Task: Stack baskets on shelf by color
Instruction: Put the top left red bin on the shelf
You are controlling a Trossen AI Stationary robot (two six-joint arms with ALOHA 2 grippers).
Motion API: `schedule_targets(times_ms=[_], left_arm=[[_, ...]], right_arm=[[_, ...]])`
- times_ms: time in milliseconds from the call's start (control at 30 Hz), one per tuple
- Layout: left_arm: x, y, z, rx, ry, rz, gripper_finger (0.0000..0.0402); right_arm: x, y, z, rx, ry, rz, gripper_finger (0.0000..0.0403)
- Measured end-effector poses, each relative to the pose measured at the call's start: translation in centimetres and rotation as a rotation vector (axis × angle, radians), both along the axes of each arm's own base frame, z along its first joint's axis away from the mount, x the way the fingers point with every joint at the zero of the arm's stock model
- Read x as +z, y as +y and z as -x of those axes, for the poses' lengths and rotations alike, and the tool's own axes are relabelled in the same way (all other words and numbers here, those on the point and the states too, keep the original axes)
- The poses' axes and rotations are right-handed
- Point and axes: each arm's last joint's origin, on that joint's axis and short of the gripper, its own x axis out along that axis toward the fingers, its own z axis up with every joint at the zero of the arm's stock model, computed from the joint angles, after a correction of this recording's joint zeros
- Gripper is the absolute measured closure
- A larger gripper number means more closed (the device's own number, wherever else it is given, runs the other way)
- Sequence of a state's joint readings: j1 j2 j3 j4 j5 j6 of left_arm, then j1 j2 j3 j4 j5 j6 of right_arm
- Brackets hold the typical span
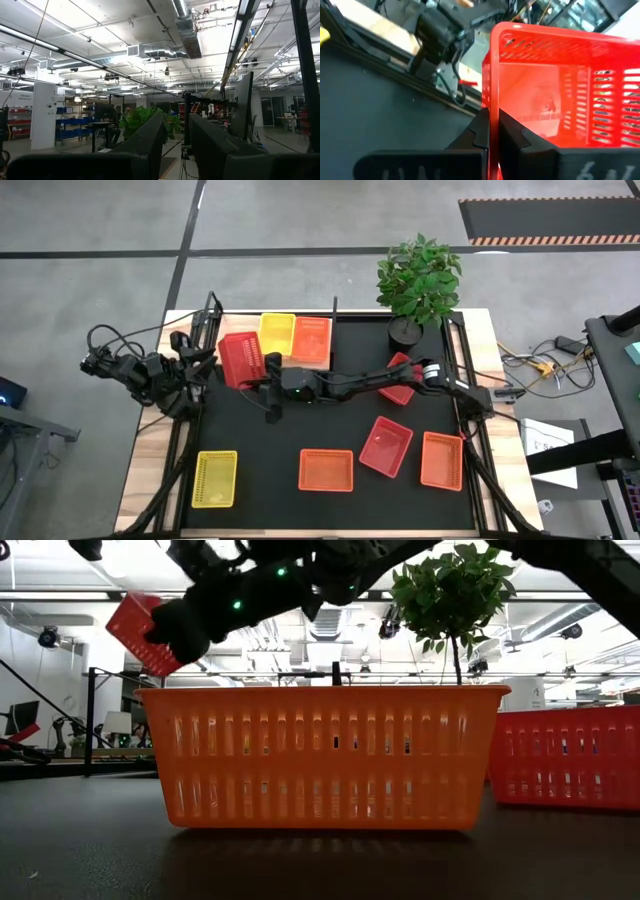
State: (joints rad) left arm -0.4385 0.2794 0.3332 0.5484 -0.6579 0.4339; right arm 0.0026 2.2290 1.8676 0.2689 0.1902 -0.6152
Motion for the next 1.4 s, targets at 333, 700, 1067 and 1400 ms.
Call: schedule_targets(times_ms=[333, 700, 1067, 1400], left_arm=[[0.0, 0.0, 0.1, 0.000, 0.004, -0.002, 0.0322], [0.0, 0.1, 0.1, 0.000, 0.001, 0.000, 0.0322], [0.1, 0.1, 0.3, -0.001, -0.013, 0.007, 0.0322], [0.2, 0.2, 0.4, -0.001, -0.033, 0.016, 0.0322]], right_arm=[[1.1, -2.5, -1.9, -0.091, 0.066, -0.135, 0.0394], [1.1, -3.7, -4.1, -0.107, 0.018, -0.143, 0.0394], [-0.5, -6.5, -4.4, -0.170, 0.019, -0.204, 0.0394], [-0.4, -7.2, -4.4, -0.097, 0.023, -0.228, 0.0394]])
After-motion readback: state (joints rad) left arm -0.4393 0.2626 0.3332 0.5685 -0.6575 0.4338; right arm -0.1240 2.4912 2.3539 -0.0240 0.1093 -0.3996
